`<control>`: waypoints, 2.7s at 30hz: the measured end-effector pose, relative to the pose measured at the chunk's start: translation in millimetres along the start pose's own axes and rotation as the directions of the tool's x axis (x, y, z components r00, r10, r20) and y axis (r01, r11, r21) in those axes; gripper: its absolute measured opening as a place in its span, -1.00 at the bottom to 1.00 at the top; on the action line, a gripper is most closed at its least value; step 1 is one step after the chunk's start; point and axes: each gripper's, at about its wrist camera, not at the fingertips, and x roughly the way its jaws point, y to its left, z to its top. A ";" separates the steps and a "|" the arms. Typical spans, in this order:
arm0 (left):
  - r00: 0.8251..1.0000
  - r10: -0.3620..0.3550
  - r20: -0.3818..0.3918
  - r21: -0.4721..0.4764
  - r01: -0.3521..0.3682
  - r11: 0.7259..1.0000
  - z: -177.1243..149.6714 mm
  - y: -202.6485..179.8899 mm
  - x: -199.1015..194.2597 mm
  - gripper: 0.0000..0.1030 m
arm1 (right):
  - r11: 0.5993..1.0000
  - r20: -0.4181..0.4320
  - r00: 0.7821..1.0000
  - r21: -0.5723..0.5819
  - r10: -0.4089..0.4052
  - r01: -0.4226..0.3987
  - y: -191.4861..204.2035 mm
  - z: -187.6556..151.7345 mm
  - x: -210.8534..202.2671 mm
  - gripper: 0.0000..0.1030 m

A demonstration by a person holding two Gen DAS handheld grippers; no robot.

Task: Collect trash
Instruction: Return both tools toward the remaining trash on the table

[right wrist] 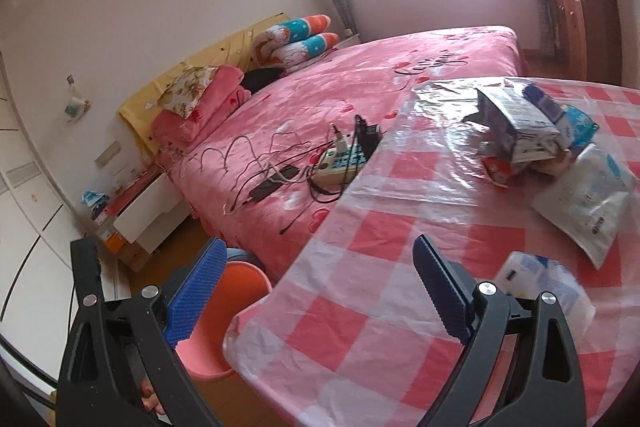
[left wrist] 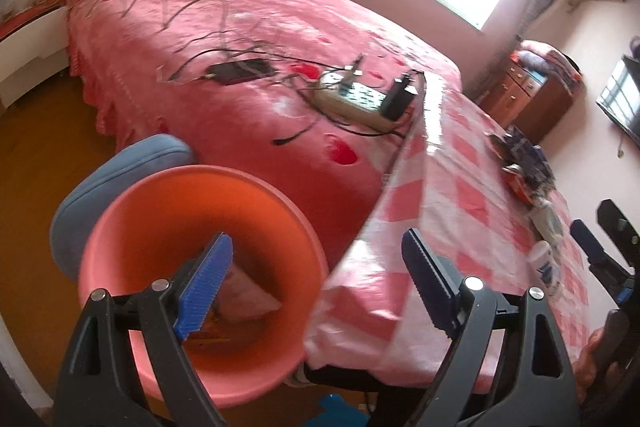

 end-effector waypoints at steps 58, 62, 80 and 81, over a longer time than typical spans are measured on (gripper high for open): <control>0.972 -0.136 -0.191 0.328 0.194 0.924 -45.6 -216.2 42.3 0.70 | 0.945 0.152 0.968 0.289 -0.200 0.150 -188.1 -4.6 -96.7 0.83; 0.967 -0.154 -0.205 0.309 0.213 0.927 -41.7 -226.6 45.9 0.70 | 0.933 0.157 0.963 0.324 -0.218 0.159 -202.2 -6.1 -102.8 0.83; 0.972 -0.200 -0.122 0.431 0.233 0.872 25.4 -350.2 71.4 0.70 | 0.878 0.133 0.962 0.452 -0.240 0.157 -257.1 -14.6 -107.0 0.83; 0.972 -0.203 -0.122 0.437 0.236 0.868 28.9 -356.4 73.9 0.70 | 0.878 0.133 0.962 0.453 -0.237 0.154 -257.6 -14.4 -106.7 0.83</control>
